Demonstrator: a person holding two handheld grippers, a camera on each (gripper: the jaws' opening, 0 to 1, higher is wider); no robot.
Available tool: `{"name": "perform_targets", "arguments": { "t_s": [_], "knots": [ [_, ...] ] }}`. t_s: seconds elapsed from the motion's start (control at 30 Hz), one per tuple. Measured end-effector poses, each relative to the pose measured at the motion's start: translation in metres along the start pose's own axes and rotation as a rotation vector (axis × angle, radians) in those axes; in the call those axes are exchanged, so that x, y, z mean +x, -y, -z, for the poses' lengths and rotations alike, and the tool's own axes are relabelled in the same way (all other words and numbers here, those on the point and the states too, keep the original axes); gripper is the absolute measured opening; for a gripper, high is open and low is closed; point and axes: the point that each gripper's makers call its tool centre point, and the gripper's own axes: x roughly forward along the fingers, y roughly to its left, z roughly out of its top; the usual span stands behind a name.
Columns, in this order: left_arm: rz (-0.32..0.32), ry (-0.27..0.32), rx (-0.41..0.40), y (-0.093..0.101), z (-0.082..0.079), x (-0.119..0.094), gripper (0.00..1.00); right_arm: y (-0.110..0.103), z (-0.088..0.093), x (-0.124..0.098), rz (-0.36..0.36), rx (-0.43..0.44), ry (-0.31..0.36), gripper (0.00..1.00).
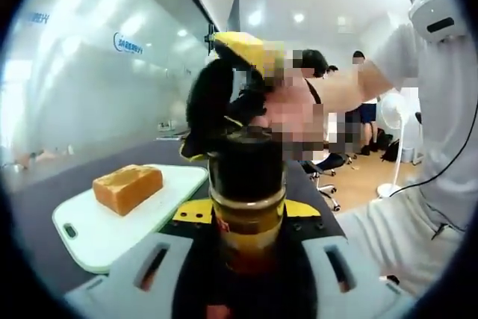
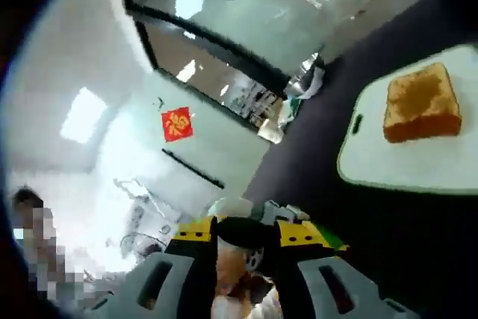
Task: Sprinkle pepper
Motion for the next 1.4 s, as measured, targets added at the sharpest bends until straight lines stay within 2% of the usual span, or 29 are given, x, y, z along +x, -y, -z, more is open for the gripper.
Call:
{"name": "perform_targets", "arguments": {
  "t_s": [0.03,0.07,0.1,0.13,0.17,0.2,0.27,0.33,0.43,0.53,0.7,0.73,0.83,0.93,1.07,1.1,1.17,1.2,1.3,1.37,1.4],
  "knots": [
    [0.000,-0.001,0.001,0.000,0.000,0.000,0.22,0.002,0.000,0.000,0.002,0.062,0.000,0.25],
    [0.002,0.000,0.001,0.001,0.000,0.000,0.21,0.002,0.000,0.000,-0.008,0.070,-0.008,0.24],
    [0.001,0.011,0.011,0.000,-0.002,0.000,0.21,0.020,0.002,-0.001,0.095,-0.012,-0.015,0.14],
    [0.003,0.003,0.008,0.001,0.000,0.000,0.21,0.030,0.005,-0.001,0.147,-0.082,-0.022,0.05],
    [-0.003,-0.007,0.010,0.000,0.001,-0.001,0.21,0.017,0.009,0.002,0.058,-0.040,-0.021,0.06],
    [0.001,0.002,0.007,0.000,0.000,-0.002,0.21,0.014,0.006,0.003,0.031,0.047,0.001,0.07],
    [-0.004,0.001,0.004,0.000,0.000,-0.002,0.21,0.016,0.003,0.002,0.024,-0.048,0.015,0.08],
    [-0.005,0.001,0.002,-0.001,0.000,-0.002,0.22,0.010,0.005,0.002,-0.005,-0.017,0.028,0.12],
    [-0.003,0.001,0.006,0.000,0.001,-0.002,0.22,0.003,0.004,0.001,-0.018,-0.042,0.046,0.21],
    [-0.002,0.000,0.009,0.000,0.000,-0.002,0.22,0.002,0.003,0.000,-0.023,-0.056,0.047,0.23],
    [-0.005,-0.001,0.013,0.000,0.001,-0.002,0.22,0.009,-0.032,-0.018,-0.052,-0.032,0.212,0.29],
    [-0.006,-0.001,0.011,0.000,0.000,-0.002,0.22,0.012,-0.035,-0.024,-0.062,-0.029,0.250,0.31],
    [-0.007,0.000,0.003,-0.001,0.000,-0.002,0.22,0.016,-0.036,-0.039,-0.149,0.068,0.356,0.31],
    [-0.004,-0.001,0.006,0.000,0.000,-0.001,0.22,0.031,-0.036,-0.049,-0.173,0.118,0.432,0.30],
    [-0.007,-0.001,0.003,-0.001,0.000,-0.002,0.22,0.045,-0.033,-0.053,-0.172,0.144,0.448,0.29],
    [-0.005,0.001,-0.002,-0.001,0.000,-0.002,0.22,0.043,-0.031,-0.055,-0.176,0.135,0.455,0.29],
    [-0.001,0.001,-0.014,-0.002,0.000,-0.002,0.23,0.038,-0.036,-0.062,-0.183,0.056,0.476,0.29],
    [0.000,0.003,-0.017,-0.002,0.000,-0.003,0.23,0.039,-0.033,-0.063,-0.168,0.047,0.449,0.29],
    [0.005,-0.002,-0.024,-0.002,0.001,-0.003,0.23,0.035,-0.038,-0.073,-0.207,0.034,0.451,0.29],
    [0.009,0.004,-0.033,0.000,-0.001,-0.003,0.24,0.040,-0.041,-0.080,-0.204,0.013,0.458,0.29],
    [0.010,0.010,-0.037,0.001,-0.003,-0.003,0.25,0.051,-0.039,-0.083,-0.166,0.013,0.454,0.29]
  ]
}}
